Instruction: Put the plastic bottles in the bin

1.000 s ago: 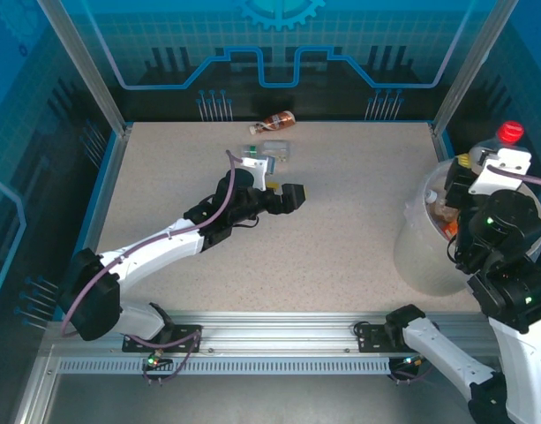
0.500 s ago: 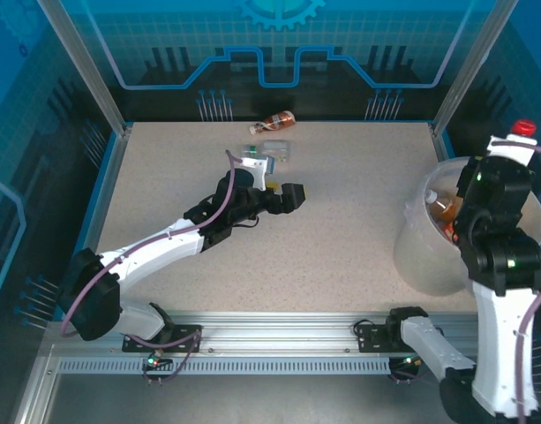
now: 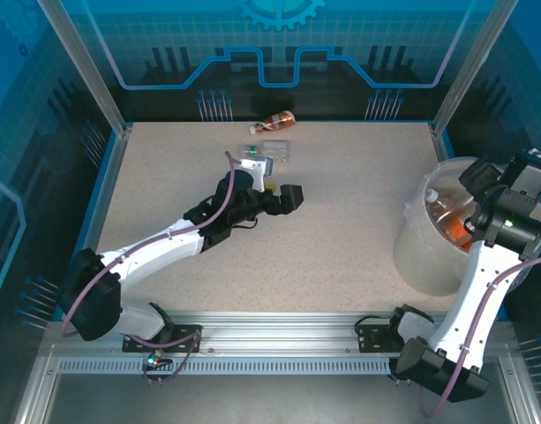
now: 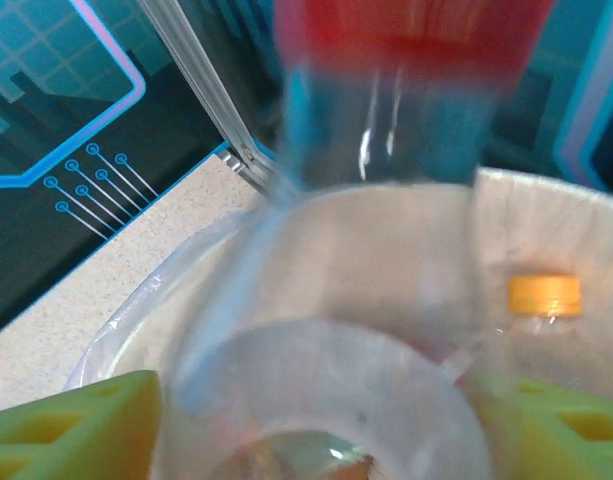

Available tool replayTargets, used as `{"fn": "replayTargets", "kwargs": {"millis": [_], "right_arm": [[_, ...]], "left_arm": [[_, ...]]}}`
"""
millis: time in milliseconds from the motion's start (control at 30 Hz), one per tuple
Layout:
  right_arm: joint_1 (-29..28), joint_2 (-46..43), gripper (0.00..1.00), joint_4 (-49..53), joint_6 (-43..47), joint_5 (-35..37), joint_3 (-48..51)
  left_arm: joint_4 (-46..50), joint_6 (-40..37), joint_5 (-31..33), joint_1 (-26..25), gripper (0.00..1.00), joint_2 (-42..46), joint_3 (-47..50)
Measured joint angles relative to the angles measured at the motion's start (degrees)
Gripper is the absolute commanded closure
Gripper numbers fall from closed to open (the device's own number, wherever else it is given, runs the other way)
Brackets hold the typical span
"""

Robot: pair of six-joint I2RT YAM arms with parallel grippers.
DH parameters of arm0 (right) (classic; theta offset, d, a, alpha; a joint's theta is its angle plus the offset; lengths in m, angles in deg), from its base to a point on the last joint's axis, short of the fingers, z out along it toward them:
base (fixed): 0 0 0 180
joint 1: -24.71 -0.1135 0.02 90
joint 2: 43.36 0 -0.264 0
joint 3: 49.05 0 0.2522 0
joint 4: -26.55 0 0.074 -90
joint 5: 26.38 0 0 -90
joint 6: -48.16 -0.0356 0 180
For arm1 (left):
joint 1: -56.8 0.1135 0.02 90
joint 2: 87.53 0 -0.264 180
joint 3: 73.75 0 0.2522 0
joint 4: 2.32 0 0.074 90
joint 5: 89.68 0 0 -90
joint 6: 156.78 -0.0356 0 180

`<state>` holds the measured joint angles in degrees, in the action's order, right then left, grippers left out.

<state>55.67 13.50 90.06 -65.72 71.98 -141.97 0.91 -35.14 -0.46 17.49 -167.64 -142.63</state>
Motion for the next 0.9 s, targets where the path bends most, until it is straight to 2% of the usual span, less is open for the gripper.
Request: {"fn": "replayTargets", "kwargs": {"millis": [333, 567, 700, 900], "right_arm": [[0.2, -1.7, 0.00, 0.0, -3.0, 1.1, 1.1], [0.2, 0.3, 0.00, -0.2, -2.7, -5.0, -0.5], [-0.2, 2.3, 0.09, -1.4, -3.5, -7.7, 1.1], [-1.4, 0.9, 0.23, -3.4, -5.0, 0.1, 9.2]], "left_arm": [[0.5, 0.2, 0.0, 0.2, 0.01, -1.0, 0.0], [1.1, 1.1, 0.0, 0.4, 0.01, -1.4, 0.0], [1.2, 1.5, 0.0, 0.7, 0.01, -1.8, 0.0], [1.3, 1.5, -0.1, 0.9, 0.01, -2.5, 0.0]]}}
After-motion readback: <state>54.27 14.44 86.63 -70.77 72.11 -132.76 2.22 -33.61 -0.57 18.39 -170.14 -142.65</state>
